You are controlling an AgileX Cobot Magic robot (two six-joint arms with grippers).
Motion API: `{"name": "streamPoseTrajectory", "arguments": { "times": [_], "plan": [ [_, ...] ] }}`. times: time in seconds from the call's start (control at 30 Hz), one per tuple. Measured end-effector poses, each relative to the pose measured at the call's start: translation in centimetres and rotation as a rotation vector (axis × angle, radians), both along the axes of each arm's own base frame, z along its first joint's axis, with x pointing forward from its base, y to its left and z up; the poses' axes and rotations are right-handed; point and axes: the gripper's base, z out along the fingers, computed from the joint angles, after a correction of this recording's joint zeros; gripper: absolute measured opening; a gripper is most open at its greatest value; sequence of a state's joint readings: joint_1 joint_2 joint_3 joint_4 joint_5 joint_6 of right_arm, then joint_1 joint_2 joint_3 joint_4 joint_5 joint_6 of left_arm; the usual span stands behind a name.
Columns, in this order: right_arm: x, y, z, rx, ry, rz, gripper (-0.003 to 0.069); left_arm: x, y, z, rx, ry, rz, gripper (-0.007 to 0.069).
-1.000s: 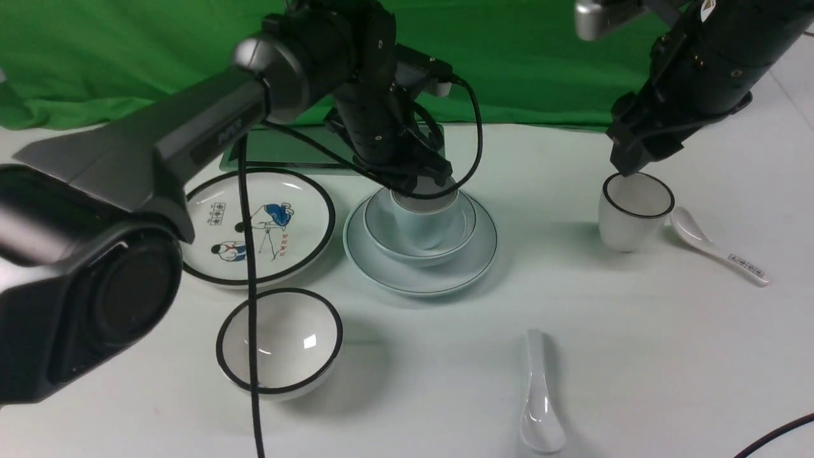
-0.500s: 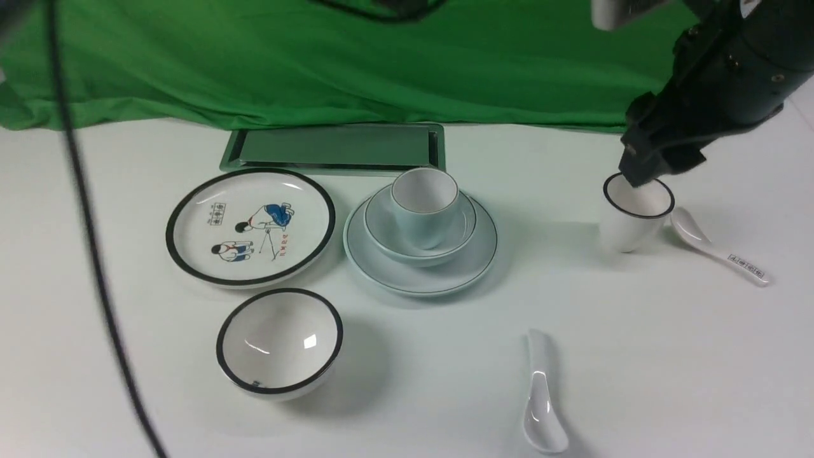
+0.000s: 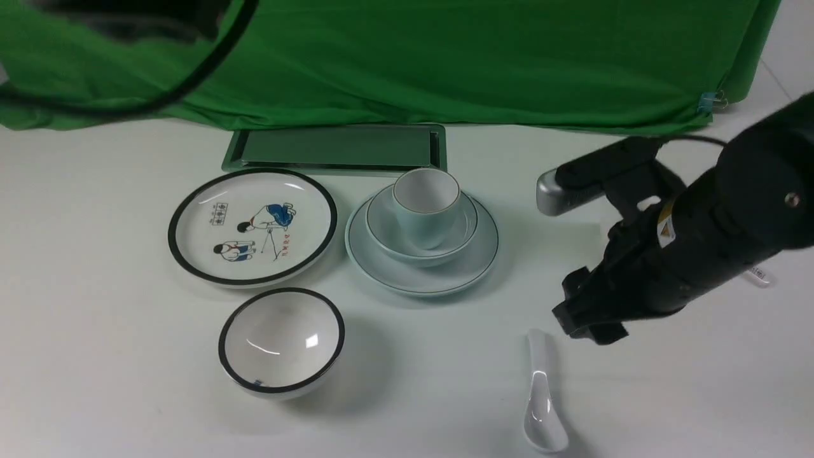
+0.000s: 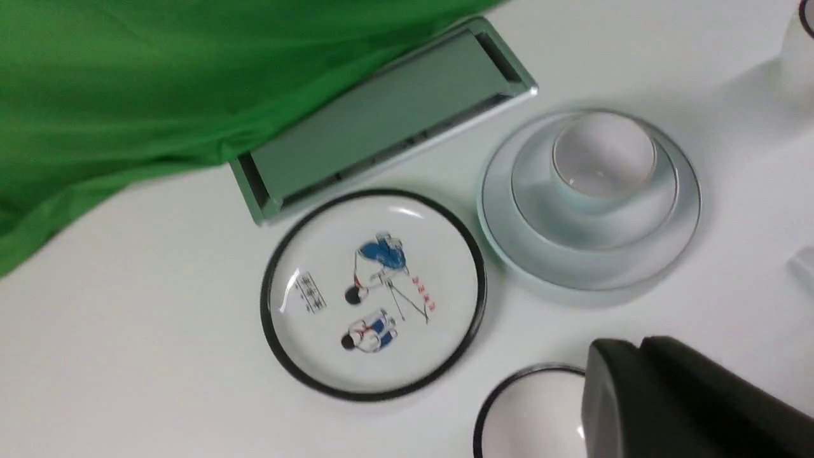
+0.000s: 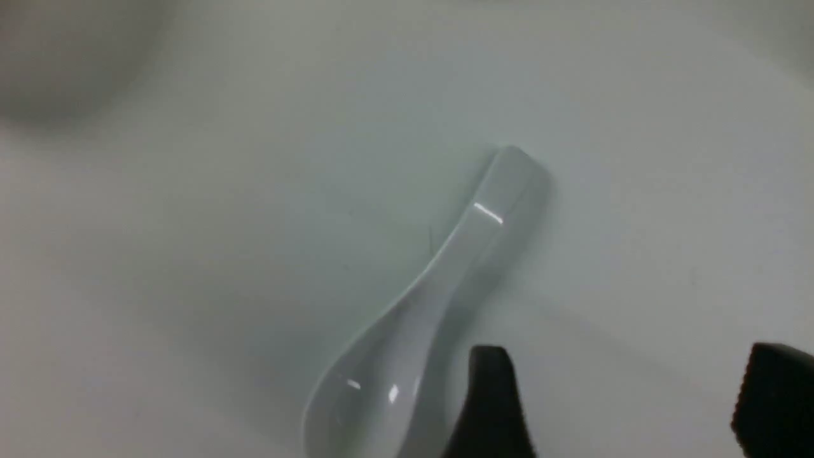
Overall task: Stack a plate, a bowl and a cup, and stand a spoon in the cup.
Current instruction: Use the right arm to grab a blue soup spoon
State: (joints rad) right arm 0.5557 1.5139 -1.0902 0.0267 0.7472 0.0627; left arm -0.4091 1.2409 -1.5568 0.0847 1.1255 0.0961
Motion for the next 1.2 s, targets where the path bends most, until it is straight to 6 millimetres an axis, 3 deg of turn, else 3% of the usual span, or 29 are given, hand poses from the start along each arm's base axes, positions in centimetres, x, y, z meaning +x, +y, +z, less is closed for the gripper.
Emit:
{"name": "streamPoseTrajectory", "arguments": {
  "times": [0.1, 0.17, 0.2, 0.37, 0.5, 0.67, 0.77, 0.97, 1.07, 1.2],
  "plan": [
    [0.9, 0.6, -2.7, 0.036, 0.008, -0.068, 0.0507, -3.2, 1.2, -3.4, -0.025, 0.034, 0.011, -0.0036],
    [1.4, 0.9, -3.5, 0.043, 0.014, -0.087, 0.0507, -4.1, 1.6, -4.3, -0.031, 0.042, 0.011, -0.0036],
    [1.9, 1.2, -4.7, 0.046, 0.028, -0.109, 0.0507, -5.5, 2.1, -5.5, -0.038, 0.049, 0.009, -0.0036],
    [3.0, 2.0, -8.3, 0.032, 0.082, -0.152, 0.0507, -8.6, 3.5, -9.7, -0.017, 0.076, 0.015, -0.0036],
    [3.3, 2.4, -10.1, 0.02, 0.115, -0.162, 0.0507, -10.1, 4.4, -10.9, 0.007, 0.061, 0.021, -0.0036],
    [3.1, 3.5, -10.4, 0.051, 0.089, -0.14, 0.0505, -10.3, 4.6, -10.8, 0.011, 0.029, 0.023, -0.0036],
    [3.0, 4.2, -10.5, 0.07, 0.07, -0.123, 0.0463, -10.3, 4.6, -10.7, 0.006, 0.016, 0.022, -0.0036],
    [2.9, 4.3, -10.5, 0.057, 0.079, -0.108, 0.0168, -10.2, 4.6, -10.7, 0.004, 0.011, 0.023, -0.0036],
    [3.1, 4.2, -10.2, 0.038, 0.094, -0.103, 0.0164, -10.3, 4.6, -10.8, 0.009, 0.022, 0.024, -0.0036],
    [4.3, 4.2, -6.5, 0.075, 0.005, -0.062, 0.0165, -10.4, 4.7, -11.0, 0.023, 0.05, 0.028, -0.0036]
  ]
}}
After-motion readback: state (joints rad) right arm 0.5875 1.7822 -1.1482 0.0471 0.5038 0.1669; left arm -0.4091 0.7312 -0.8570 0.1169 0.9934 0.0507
